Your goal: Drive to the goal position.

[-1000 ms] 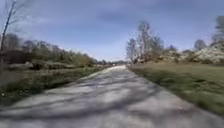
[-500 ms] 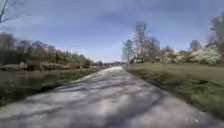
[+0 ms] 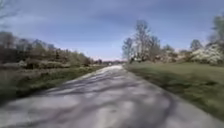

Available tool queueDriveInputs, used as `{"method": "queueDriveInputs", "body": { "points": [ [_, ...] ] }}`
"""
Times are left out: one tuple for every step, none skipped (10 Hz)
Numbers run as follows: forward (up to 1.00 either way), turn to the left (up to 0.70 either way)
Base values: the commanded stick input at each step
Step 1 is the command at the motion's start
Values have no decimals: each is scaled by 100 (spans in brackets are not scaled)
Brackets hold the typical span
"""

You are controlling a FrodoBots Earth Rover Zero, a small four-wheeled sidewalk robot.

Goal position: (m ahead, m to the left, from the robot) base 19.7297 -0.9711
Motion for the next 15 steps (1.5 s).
{"method": "queueDriveInputs", "body": {
  "points": [
    [85, 0],
    [85, 0],
    [85, 0],
    [85, 0],
    [85, 0],
    [85, 0],
    [85, 0],
    [85, 0],
    [85, 0],
    [85, 0],
    [85, 0],
    [85, 0],
    [85, 0],
    [85, 0],
    [85, 0]
  ]
}}
